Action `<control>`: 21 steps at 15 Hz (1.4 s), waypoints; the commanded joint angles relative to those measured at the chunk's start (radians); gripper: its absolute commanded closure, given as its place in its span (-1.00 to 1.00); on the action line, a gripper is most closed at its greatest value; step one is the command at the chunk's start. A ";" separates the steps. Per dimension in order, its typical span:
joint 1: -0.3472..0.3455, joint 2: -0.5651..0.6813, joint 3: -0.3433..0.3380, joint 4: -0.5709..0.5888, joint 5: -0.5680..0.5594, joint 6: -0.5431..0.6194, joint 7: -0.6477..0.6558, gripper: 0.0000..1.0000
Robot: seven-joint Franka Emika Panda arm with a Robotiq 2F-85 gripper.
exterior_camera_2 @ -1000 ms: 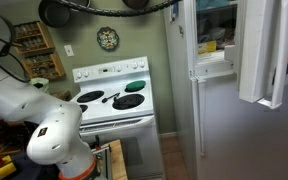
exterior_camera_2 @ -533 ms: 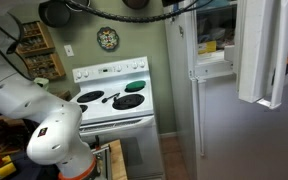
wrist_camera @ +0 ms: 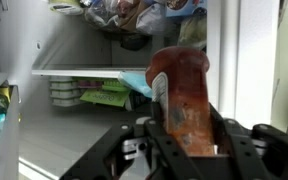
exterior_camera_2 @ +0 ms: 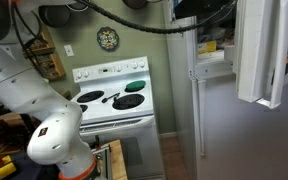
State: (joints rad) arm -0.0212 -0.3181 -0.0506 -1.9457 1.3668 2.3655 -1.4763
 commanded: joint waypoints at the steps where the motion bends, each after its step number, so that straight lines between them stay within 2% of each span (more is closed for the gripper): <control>1: -0.012 0.051 0.017 0.034 -0.100 0.015 0.081 0.62; 7: -0.007 0.114 0.016 0.042 -0.249 0.064 0.181 0.62; 11: -0.009 0.144 -0.005 0.063 -0.306 0.066 0.231 0.62; 21: -0.035 0.189 -0.058 0.100 -0.315 0.059 0.248 0.62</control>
State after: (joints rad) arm -0.0527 -0.1477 -0.0991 -1.8806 1.0667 2.4318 -1.2563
